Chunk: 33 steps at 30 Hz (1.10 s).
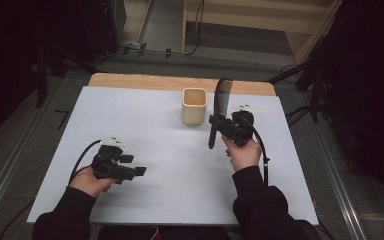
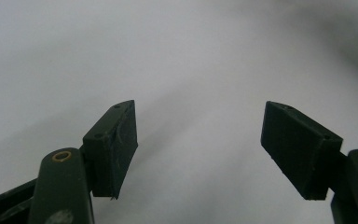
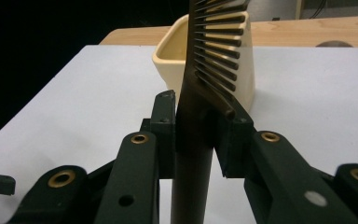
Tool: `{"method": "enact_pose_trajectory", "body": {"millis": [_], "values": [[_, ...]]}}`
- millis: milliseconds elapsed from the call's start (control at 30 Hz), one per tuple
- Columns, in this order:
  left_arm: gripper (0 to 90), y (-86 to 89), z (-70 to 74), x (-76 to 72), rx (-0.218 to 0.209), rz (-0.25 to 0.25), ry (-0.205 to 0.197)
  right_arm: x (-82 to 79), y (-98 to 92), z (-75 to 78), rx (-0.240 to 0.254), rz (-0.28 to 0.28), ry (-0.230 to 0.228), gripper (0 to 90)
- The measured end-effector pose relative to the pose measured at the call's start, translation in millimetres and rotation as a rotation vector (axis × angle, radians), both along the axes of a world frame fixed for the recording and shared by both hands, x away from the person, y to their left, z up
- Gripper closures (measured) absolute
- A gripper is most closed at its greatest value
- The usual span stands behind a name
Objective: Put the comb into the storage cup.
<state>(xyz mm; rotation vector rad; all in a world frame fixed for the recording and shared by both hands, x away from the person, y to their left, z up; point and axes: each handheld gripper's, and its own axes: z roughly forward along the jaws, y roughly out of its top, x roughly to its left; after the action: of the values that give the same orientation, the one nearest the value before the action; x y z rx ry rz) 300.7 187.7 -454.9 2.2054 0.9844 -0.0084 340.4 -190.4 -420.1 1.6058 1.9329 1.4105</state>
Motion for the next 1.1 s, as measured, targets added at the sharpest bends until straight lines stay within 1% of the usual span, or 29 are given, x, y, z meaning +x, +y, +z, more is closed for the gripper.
{"method": "enact_pose_trajectory", "body": {"millis": [300, 433, 633, 800, 933, 1100], "values": [[27.6, 4.5, -0.8, 1.4, -0.004, 0.015, 0.005, 8.1, 4.9, 6.7, 0.007, 0.008, -0.008, 69.9], [27.6, 6.1, -1.4, 1.9, -0.003, 0.019, 0.006, 11.5, 5.6, 10.2, 0.021, 0.009, -0.012, 69.9], [27.6, 8.2, -1.4, 2.2, -0.006, 0.026, 0.005, 16.8, 8.1, 14.3, 0.008, 0.019, -0.019, 69.9], [27.6, 9.2, -0.9, 2.2, -0.004, 0.032, 0.0, 21.4, 9.8, 19.1, 0.009, 0.021, -0.029, 69.9], [27.6, 11.6, -0.3, 2.7, -0.009, 0.046, -0.001, 26.7, 10.3, 23.4, 0.014, 0.024, -0.034, 69.9], [27.6, 12.5, -1.4, 3.8, -0.003, 0.044, 0.006, 32.6, 10.8, 28.6, 0.027, 0.025, -0.036, 69.9]]}}
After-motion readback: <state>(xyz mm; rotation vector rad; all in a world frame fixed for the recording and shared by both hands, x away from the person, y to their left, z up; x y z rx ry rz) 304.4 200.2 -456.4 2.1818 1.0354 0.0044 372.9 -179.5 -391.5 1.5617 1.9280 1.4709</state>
